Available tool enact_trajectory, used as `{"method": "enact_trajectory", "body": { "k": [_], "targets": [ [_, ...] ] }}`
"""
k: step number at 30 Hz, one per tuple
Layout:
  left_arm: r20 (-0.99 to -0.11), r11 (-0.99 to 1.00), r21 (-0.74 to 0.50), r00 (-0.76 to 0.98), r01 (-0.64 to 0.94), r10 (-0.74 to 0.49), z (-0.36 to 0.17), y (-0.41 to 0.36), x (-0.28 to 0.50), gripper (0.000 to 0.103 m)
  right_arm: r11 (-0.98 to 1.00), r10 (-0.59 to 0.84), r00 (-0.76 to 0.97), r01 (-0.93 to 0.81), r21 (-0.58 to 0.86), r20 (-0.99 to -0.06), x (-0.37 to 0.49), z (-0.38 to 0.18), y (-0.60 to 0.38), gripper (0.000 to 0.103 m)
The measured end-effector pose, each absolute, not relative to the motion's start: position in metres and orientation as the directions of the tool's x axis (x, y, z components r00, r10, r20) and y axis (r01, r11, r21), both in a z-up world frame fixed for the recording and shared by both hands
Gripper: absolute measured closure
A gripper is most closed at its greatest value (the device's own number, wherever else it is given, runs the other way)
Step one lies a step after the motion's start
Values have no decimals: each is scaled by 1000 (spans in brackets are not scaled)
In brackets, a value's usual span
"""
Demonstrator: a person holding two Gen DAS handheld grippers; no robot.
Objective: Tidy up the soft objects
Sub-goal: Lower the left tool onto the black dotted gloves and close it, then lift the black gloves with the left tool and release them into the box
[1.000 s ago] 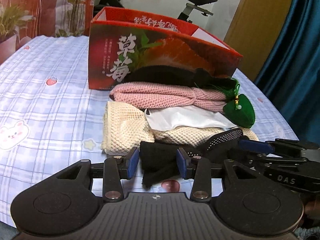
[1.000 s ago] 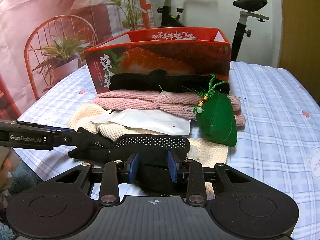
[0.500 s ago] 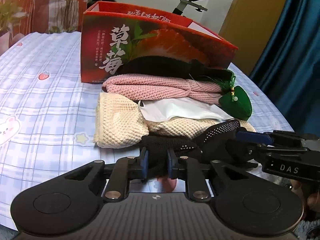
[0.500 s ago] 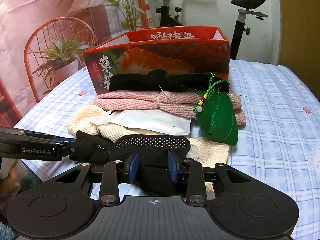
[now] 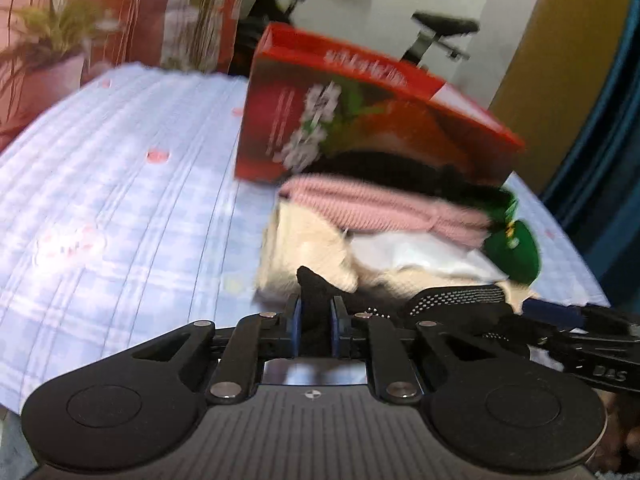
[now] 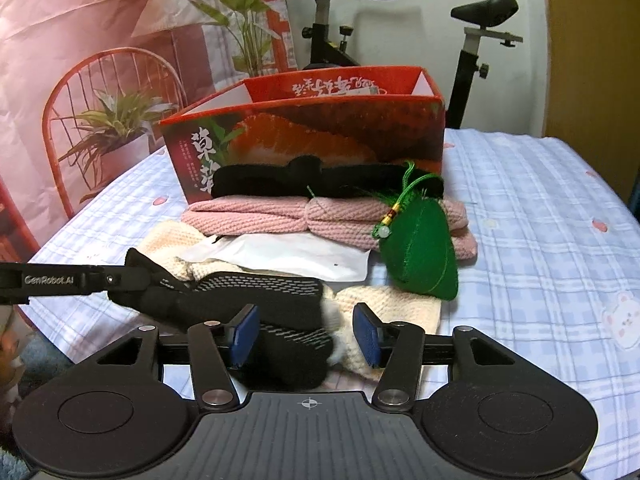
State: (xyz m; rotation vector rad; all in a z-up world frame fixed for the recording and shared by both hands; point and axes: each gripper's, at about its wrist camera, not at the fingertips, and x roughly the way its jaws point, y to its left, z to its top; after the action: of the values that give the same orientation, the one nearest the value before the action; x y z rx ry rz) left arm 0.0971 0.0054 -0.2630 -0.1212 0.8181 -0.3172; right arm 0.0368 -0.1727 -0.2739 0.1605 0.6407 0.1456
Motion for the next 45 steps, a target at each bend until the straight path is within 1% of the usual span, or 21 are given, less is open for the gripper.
{"method": "enact_trajectory", "body": {
  "k": [8,12,19,22,26,29,31,32,33,36,37,39,42,45],
  "targets": [
    [-714,948,-196,626,250,-313,-267,-2,99,87,972,226,779,-141,187,-585,35,-274,-162,55],
    [-716,949,-192,625,251,-310,-268,-2,99,87,970,238,773,-164,178,-588,33,-273,-157,57],
    [-716,949,-192,626,252,-311,-268,-1,98,87,967,255,722,-187,173,-643,33,-279,-148,58],
    [-715,948,-194,626,251,-312,-269,-2,99,87,969,247,697,-164,185,-673,37,-286,-149,57],
    [-714,948,-192,626,255,-313,-270,-2,99,87,969,248,689,-172,178,-681,39,-291,-148,53],
    [-714,948,-188,626,258,-312,-270,-2,98,87,970,244,690,-175,169,-681,42,-293,-147,52],
    [-714,947,-191,625,259,-315,-270,-2,98,87,972,236,692,-176,157,-682,44,-294,-145,54],
    [-714,946,-194,623,260,-318,-270,-1,98,87,973,232,693,-176,152,-683,44,-294,-145,55],
    [-714,944,-199,621,262,-323,-270,-2,98,87,973,229,693,-175,149,-683,44,-293,-144,60],
    [-714,940,-199,616,276,-332,-270,-3,98,87,970,243,691,-181,163,-681,44,-293,-146,77],
    [-714,940,-198,615,279,-333,-270,-3,98,87,969,247,690,-184,166,-680,45,-293,-146,78],
    [-714,938,-200,614,282,-337,-271,-1,98,87,967,255,688,-190,170,-679,45,-293,-147,85],
    [-712,937,-207,613,281,-341,-270,0,99,87,963,268,688,-198,180,-674,45,-292,-147,90],
    [-703,934,-217,618,284,-352,-267,2,98,88,959,283,695,-204,196,-661,43,-289,-147,91]
  ]
}}
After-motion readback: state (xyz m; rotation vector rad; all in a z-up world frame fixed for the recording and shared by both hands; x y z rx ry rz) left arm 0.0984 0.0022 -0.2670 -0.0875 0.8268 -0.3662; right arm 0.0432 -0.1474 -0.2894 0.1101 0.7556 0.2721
